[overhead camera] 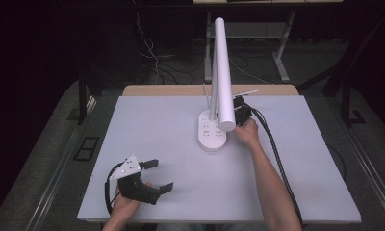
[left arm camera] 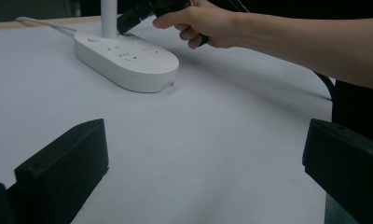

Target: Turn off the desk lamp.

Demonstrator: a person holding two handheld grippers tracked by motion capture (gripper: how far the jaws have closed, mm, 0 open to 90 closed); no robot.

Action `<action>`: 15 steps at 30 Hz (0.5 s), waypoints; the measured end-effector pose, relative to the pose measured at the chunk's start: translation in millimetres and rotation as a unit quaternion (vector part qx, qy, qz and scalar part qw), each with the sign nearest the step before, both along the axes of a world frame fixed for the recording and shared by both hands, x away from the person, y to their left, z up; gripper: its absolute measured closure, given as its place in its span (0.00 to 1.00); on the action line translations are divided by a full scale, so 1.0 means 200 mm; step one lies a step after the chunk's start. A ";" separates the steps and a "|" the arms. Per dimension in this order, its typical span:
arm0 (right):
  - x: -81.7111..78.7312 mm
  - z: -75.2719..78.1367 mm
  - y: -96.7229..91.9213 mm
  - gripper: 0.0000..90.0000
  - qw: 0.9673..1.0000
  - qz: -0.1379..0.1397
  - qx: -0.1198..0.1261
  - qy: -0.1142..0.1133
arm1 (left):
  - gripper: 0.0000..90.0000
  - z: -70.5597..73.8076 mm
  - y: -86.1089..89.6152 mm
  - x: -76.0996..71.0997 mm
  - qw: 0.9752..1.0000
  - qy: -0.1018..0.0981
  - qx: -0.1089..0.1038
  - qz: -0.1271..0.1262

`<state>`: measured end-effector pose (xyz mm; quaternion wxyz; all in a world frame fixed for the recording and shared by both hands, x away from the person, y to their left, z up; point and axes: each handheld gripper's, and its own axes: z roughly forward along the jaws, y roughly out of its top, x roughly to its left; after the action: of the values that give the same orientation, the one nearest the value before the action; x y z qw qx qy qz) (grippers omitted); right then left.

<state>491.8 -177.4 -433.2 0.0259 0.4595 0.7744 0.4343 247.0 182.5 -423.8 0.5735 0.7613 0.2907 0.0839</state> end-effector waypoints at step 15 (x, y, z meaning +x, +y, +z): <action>-0.02 -0.02 -0.05 1.00 0.999 -0.009 0.033 0.005 | 0.00 0.00 0.00 0.00 1.000 0.000 -0.003 0.000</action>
<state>488.2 -187.2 -436.5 0.0109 0.4690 0.7558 0.4568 247.4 183.4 -423.9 0.5756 0.7596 0.2914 0.0829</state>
